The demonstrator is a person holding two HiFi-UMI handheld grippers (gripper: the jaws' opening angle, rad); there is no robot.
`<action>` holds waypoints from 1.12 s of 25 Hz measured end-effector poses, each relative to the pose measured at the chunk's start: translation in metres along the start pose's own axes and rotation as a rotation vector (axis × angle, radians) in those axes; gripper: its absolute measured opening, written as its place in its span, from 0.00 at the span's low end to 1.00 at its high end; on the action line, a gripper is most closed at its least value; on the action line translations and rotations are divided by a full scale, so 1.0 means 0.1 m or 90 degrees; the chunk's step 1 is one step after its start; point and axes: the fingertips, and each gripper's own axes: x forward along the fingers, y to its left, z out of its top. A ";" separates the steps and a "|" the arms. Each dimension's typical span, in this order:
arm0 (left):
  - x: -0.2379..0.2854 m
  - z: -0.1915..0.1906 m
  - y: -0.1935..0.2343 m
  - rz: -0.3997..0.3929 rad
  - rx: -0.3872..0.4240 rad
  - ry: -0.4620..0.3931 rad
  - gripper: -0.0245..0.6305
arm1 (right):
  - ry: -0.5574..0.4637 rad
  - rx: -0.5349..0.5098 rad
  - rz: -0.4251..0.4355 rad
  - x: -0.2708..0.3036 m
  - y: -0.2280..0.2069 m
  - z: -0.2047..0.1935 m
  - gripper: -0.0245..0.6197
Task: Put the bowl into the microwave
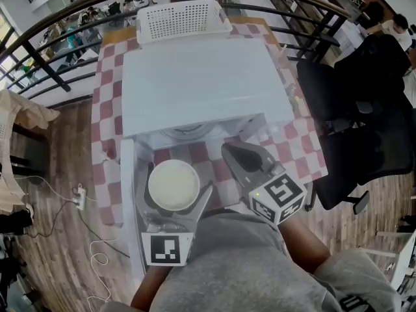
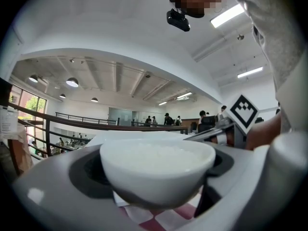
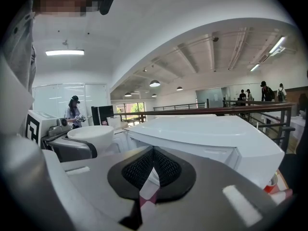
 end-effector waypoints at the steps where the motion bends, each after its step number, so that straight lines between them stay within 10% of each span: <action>1: 0.03 -0.01 0.00 0.003 -0.002 0.001 0.85 | 0.002 0.001 0.004 0.02 -0.02 -0.01 0.04; 28: 1.29 -1.24 0.33 0.054 0.044 0.122 0.85 | 0.033 0.028 0.035 0.32 -0.37 -0.40 0.04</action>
